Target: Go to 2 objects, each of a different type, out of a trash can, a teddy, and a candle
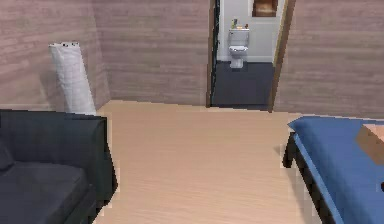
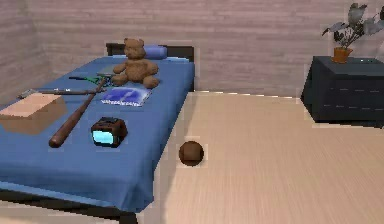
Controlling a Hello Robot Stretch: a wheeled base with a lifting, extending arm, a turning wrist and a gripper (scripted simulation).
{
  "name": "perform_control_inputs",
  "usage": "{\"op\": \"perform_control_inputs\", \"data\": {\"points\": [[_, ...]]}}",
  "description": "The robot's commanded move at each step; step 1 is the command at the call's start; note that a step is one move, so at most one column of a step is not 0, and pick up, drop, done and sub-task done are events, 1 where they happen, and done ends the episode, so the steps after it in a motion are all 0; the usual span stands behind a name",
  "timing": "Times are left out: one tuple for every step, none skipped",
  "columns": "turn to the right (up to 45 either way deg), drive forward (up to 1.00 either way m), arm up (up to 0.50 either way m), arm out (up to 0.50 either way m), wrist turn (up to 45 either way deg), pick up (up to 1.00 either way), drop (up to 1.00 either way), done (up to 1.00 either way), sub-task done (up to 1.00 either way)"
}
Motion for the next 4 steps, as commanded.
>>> {"op": "perform_control_inputs", "data": {"points": [[15.0, 0.00, 0.00, 0.00, 0.0, 0.00, 0.00, 0.00, 0.00], [0.0, 1.00, 0.00, 0.00, 0.0, 0.00, 0.00, 0.00, 0.00], [0.0, 1.00, 0.00, 0.00, 0.0, 0.00, 0.00, 0.00, 0.00], [0.0, 0.70, 0.00, 0.00, 0.0, 0.00, 0.00, 0.00, 0.00]]}}
